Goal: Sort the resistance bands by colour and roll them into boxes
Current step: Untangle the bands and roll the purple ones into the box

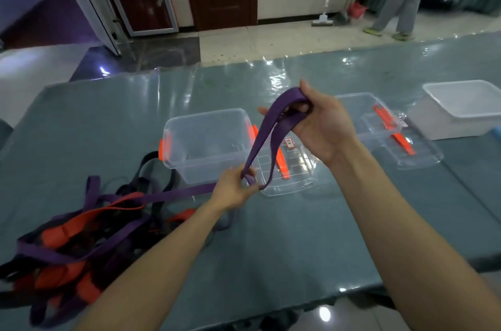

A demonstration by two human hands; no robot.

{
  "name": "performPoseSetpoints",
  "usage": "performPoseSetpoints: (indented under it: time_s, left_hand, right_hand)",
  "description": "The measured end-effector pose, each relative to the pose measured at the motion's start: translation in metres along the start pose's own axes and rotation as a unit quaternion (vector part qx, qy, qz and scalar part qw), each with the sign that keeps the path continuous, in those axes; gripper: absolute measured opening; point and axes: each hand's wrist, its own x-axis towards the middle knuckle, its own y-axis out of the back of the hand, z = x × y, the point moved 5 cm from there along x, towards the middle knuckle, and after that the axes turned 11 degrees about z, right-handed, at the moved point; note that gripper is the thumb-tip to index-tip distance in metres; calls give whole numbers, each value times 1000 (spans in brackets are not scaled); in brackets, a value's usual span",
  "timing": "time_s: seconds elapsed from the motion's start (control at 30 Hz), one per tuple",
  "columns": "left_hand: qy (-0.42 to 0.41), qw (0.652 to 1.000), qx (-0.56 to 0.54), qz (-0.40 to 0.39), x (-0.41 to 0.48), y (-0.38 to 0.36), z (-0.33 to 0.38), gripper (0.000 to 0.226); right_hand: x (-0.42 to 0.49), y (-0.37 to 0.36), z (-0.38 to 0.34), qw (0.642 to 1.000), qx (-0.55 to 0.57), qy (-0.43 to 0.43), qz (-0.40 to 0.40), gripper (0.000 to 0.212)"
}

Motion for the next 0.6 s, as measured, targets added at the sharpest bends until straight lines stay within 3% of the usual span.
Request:
performPoseSetpoints:
  time_s: [0.1, 0.17, 0.2, 0.27, 0.3, 0.37, 0.4, 0.43, 0.47, 0.5, 0.53, 0.57, 0.6]
  left_hand:
    - [1, 999, 18, -41, 4, -5, 8, 83]
    - [-1, 994, 44, -96, 2, -25, 24, 100]
    - [-3, 993, 51, -103, 1, -37, 31, 84]
    - [29, 997, 14, -69, 2, -54, 34, 24]
    - [56, 997, 1, -55, 4, -55, 30, 7]
    - [73, 995, 37, -50, 7, -41, 23, 11]
    - [50, 994, 89, -49, 12, -26, 22, 9]
    - [17, 987, 153, -43, 18, -9, 22, 8]
    - [-9, 976, 214, -28, 24, 12, 25, 16]
    - [-29, 969, 245, -11, 30, 33, 31, 27]
    - [-40, 967, 252, -5, 35, 52, 38, 37]
    - [-47, 967, 251, -18, 39, 68, 45, 46]
    - [-48, 965, 255, -42, 41, 82, 51, 53]
  right_hand:
    - [-6, 20, -7, 999, 37, -12, 19, 36]
    - [-8, 24, -4, 999, 33, -11, 11, 38]
    - [-7, 25, -2, 1000, 26, -10, 1, 38]
    - [-5, 32, -4, 999, 28, -3, -17, 40]
    - [-1, 41, -8, 999, 31, 7, -10, 41]
    - [11, 75, -20, 998, -2, 39, 53, 40]
    - [19, 101, -26, 989, -87, 63, 106, 36]
    - [26, 130, -32, 947, -255, 100, 165, 30]
    - [30, 157, -33, 849, -471, 114, 210, 21]
    - [32, 178, -25, 725, -648, 91, 213, 15]
    - [34, 191, -11, 632, -750, 52, 190, 24]
    - [36, 194, 6, 616, -772, 39, 154, 38]
    - [39, 183, 24, 655, -745, 61, 113, 45]
